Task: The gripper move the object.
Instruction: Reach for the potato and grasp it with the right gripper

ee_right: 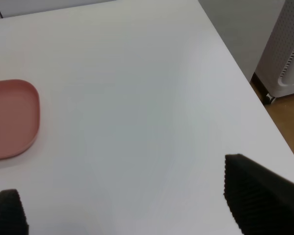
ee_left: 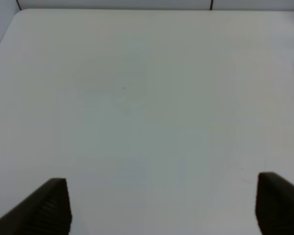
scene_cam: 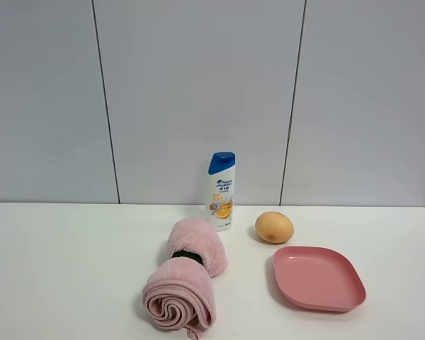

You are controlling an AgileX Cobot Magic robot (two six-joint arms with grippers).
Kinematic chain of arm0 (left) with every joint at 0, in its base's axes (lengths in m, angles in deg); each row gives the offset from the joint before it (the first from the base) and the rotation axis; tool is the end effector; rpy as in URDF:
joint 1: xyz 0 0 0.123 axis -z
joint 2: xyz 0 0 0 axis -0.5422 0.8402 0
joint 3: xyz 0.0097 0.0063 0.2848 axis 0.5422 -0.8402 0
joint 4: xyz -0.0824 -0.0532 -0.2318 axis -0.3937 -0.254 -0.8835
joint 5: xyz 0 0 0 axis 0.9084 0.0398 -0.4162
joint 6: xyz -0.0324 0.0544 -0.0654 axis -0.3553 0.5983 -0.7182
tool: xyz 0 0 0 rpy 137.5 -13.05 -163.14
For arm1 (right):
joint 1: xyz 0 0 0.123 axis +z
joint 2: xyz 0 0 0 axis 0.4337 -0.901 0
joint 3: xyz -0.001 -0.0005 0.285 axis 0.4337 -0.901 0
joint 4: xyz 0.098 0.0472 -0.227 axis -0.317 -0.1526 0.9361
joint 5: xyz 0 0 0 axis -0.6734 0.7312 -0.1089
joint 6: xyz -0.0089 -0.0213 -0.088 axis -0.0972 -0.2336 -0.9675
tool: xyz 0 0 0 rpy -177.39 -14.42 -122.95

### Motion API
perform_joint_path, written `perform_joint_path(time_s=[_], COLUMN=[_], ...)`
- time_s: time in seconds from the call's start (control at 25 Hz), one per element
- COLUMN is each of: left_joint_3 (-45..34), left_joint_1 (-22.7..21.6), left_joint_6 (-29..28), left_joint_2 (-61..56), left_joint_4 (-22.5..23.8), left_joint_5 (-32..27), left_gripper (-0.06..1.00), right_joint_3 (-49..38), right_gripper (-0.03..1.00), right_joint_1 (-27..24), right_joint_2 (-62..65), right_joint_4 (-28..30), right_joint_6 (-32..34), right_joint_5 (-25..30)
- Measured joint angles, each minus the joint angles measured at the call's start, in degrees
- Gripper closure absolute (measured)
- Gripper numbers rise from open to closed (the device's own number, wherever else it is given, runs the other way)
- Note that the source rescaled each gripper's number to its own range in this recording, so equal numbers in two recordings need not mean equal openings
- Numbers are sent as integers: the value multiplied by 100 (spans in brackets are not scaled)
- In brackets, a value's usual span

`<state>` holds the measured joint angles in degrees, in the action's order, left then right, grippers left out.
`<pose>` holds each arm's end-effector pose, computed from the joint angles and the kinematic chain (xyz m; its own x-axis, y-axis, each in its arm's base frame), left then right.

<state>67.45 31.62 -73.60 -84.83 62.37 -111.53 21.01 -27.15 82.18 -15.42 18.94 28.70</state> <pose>-0.0059 -0.0005 0.2802 -0.4326 -0.0363 -0.9009 -0.0288 0.9992 -0.0264 -0.0061 -0.0035 0.2759 -0.4640 0.0508 -0.8844 0.0788 0.9968 0.0159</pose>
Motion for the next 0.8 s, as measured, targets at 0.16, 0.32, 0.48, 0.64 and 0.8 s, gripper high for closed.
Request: perform_joint_path(time_s=[0.16,0.32,0.48,0.64,0.8], left_joint_3=[0,0,0,0,0], left_joint_1=[0,0,0,0,0], left_joint_6=[0,0,0,0,0], left_joint_2=[0,0,0,0,0], left_joint_4=[0,0,0,0,0], left_joint_5=[0,0,0,0,0], left_gripper=[-6,-6,-6,-6,-6], right_joint_3=[0,0,0,0,0], right_gripper=[19,19,19,19,19], right_joint_1=[0,0,0,0,0], right_joint_2=[0,0,0,0,0], right_joint_4=[0,0,0,0,0], right_joint_6=[0,0,0,0,0], right_joint_5=[0,0,0,0,0])
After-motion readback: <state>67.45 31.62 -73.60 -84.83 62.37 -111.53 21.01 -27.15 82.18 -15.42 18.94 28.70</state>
